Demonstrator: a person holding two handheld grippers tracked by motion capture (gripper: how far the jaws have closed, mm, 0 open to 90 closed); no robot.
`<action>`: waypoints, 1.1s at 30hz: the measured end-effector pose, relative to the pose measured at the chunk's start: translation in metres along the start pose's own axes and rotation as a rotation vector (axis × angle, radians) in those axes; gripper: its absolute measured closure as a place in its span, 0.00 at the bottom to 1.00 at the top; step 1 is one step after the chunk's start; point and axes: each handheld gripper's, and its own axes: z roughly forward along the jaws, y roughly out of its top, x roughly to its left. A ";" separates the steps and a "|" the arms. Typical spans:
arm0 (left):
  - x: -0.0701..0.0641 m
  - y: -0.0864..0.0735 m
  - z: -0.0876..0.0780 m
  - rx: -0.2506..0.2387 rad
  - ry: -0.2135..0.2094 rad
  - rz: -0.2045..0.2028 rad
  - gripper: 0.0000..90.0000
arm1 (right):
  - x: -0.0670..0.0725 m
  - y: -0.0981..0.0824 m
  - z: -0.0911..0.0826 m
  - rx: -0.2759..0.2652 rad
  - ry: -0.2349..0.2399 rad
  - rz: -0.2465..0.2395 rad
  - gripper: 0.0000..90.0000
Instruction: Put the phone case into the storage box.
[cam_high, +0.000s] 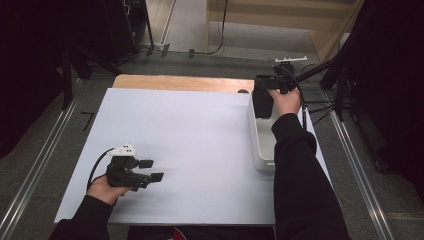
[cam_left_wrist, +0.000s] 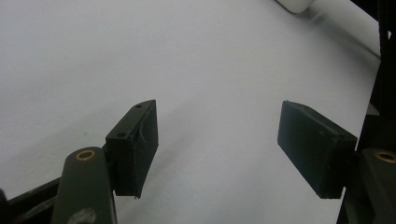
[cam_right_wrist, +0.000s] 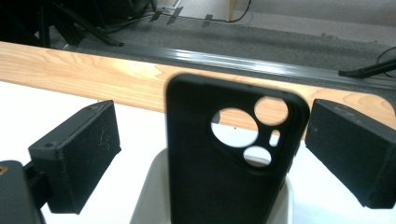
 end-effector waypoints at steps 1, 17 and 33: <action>0.000 0.000 0.000 0.001 -0.001 0.000 0.32 | 0.000 0.002 -0.002 -0.003 0.001 0.001 0.02; 0.000 0.000 0.001 0.006 -0.002 -0.003 0.32 | 0.006 0.015 -0.035 0.012 0.055 -0.013 0.03; 0.000 0.001 0.002 0.004 -0.003 -0.005 0.32 | 0.020 -0.001 -0.058 0.083 0.230 -0.038 0.14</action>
